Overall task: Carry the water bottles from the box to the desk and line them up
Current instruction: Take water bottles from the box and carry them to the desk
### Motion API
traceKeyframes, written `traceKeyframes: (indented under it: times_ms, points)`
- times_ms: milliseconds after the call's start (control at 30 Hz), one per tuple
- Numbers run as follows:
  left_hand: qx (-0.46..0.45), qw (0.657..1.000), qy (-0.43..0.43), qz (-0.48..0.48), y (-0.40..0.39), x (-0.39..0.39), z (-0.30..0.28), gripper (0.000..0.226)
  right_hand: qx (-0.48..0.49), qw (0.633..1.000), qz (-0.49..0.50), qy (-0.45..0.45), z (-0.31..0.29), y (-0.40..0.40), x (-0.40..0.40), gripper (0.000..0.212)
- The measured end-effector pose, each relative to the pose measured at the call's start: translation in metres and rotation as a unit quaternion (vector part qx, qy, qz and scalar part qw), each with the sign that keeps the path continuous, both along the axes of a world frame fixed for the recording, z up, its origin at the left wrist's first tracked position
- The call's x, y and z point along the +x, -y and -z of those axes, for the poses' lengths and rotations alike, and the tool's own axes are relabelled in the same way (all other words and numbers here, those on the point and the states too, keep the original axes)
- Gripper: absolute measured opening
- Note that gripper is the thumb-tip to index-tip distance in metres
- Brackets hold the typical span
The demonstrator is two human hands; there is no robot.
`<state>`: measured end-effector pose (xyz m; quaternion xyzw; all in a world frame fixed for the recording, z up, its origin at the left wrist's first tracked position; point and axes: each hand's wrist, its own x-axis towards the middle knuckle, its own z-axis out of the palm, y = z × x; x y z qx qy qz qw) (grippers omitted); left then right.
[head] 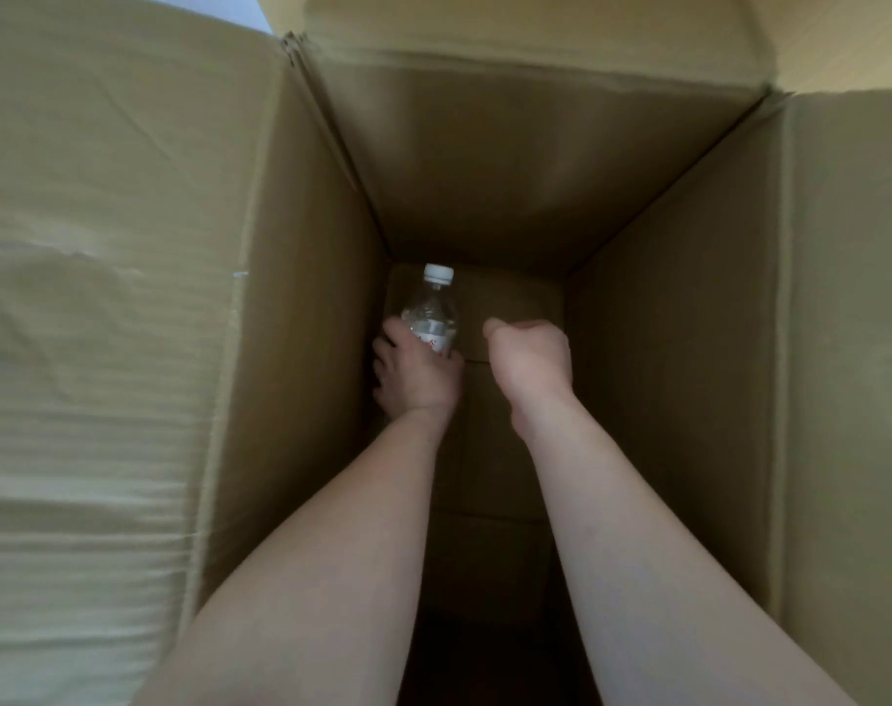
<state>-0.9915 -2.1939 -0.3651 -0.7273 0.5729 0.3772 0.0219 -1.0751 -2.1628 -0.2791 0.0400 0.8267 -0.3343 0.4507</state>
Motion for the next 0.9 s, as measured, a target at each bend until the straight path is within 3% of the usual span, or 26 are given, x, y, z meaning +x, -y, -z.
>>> traceKeyframes:
  times_ms: [200, 433, 567, 700, 900]
  points:
    - [-0.015, 0.995, -0.082, -0.055, -0.018, 0.009, -0.041, 0.077, -0.022, 0.999, -0.025, -0.008, -0.032, -0.016, -0.001, 0.029]
    - [-0.031, 0.975, -0.213, -0.050, -0.037, 0.034, -0.103, 0.081, -0.042, 0.999, -0.002, -0.018, -0.082, -0.044, 0.009, 0.019]
    - [-0.025, 0.969, -0.240, -0.045, -0.043, 0.052, -0.138, 0.075, -0.052, 0.998, -0.033, -0.025, -0.110, -0.063, 0.023, 0.027]
    - [-0.032, 0.961, -0.267, -0.067, -0.059, 0.074, -0.173, 0.072, -0.061, 0.996, -0.057, -0.038, -0.130, -0.082, 0.035, 0.007]
    - [-0.064, 0.960, -0.259, -0.083, -0.099, 0.100, -0.222, 0.072, -0.047, 0.989, -0.133, -0.049, -0.164, -0.105, 0.051, 0.015]
